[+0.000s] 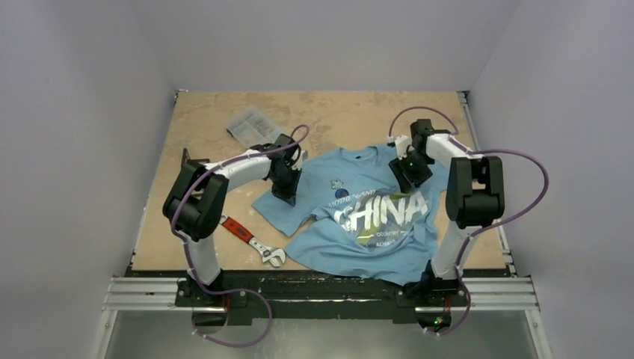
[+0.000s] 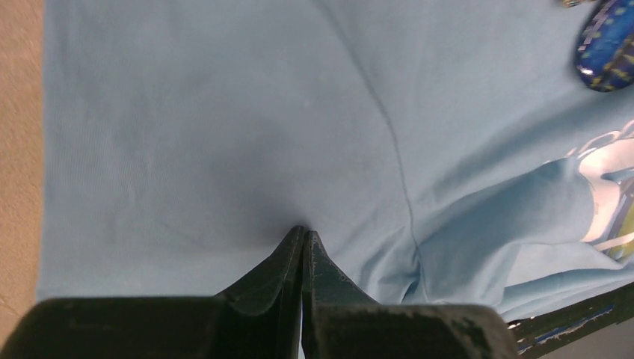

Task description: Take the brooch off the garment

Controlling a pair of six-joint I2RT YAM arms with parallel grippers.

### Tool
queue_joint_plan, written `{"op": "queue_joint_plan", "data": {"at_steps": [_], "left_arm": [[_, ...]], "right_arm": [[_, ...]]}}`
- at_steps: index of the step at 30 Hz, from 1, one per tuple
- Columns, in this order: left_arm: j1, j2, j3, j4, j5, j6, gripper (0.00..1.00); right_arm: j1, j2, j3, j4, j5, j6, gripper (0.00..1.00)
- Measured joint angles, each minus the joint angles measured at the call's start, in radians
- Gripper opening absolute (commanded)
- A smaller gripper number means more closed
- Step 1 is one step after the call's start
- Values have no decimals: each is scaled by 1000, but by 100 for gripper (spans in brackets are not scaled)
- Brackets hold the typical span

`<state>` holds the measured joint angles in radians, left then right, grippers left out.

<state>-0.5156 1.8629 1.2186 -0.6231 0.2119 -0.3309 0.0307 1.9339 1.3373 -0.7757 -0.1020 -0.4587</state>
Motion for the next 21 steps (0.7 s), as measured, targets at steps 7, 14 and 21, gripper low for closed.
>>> {"op": "queue_joint_plan", "data": {"at_steps": [7, 14, 21], "left_arm": [[10, -50, -95, -6, 23, -22, 0], [18, -97, -139, -55, 40, -12, 0], [6, -314, -165, 133, 98, 35, 8]], "right_arm": [[-1, -162, -224, -28, 53, -42, 74], [-3, -216, -227, -108, 5, -59, 72], [29, -269, -42, -138, -253, -18, 50]]}}
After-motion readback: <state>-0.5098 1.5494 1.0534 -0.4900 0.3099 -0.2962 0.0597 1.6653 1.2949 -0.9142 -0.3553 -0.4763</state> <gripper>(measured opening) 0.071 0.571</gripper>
